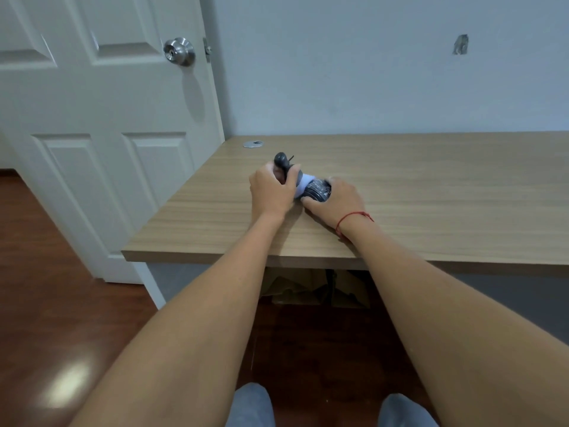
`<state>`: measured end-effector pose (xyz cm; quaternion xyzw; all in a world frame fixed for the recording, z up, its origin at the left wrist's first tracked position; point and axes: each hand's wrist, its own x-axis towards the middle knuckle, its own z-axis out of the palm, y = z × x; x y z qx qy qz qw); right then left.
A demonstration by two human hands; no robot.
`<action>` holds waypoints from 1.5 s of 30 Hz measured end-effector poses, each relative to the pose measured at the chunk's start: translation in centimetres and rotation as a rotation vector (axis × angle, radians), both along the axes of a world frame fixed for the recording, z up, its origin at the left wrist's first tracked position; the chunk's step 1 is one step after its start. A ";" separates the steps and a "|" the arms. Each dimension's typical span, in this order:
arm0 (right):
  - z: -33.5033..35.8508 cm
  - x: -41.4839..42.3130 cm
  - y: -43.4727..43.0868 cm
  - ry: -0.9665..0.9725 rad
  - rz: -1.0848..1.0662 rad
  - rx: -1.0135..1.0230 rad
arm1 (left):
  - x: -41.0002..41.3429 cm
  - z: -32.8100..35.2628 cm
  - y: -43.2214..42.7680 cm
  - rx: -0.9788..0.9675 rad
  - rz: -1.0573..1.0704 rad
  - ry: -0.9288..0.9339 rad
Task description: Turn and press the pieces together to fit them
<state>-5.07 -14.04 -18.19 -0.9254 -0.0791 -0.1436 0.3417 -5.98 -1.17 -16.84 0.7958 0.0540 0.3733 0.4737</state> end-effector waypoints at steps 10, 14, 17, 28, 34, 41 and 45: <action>0.0 0.0 0.2 0.006 -0.022 -0.006 | -0.6 0.4 -0.4 -0.030 -0.050 -0.073; 0.1 -0.2 0.0 0.010 0.000 -0.005 | 0.1 -0.2 -0.1 0.031 0.003 0.052; 0.1 -0.3 -0.1 0.014 0.021 -0.020 | 0.3 -0.2 0.4 0.059 0.116 0.147; 0.0 -0.2 0.0 0.023 -0.008 0.036 | -0.6 0.1 -0.6 0.116 -0.001 0.008; -0.1 -0.3 0.1 0.034 -0.008 0.061 | -0.9 0.2 -0.7 0.120 -0.007 -0.008; 0.0 -0.4 0.1 0.031 -0.003 0.055 | -0.4 0.1 -0.3 0.143 0.038 0.079; -0.1 -0.5 0.0 0.021 0.007 0.091 | -0.3 -0.1 -0.3 0.174 0.103 0.146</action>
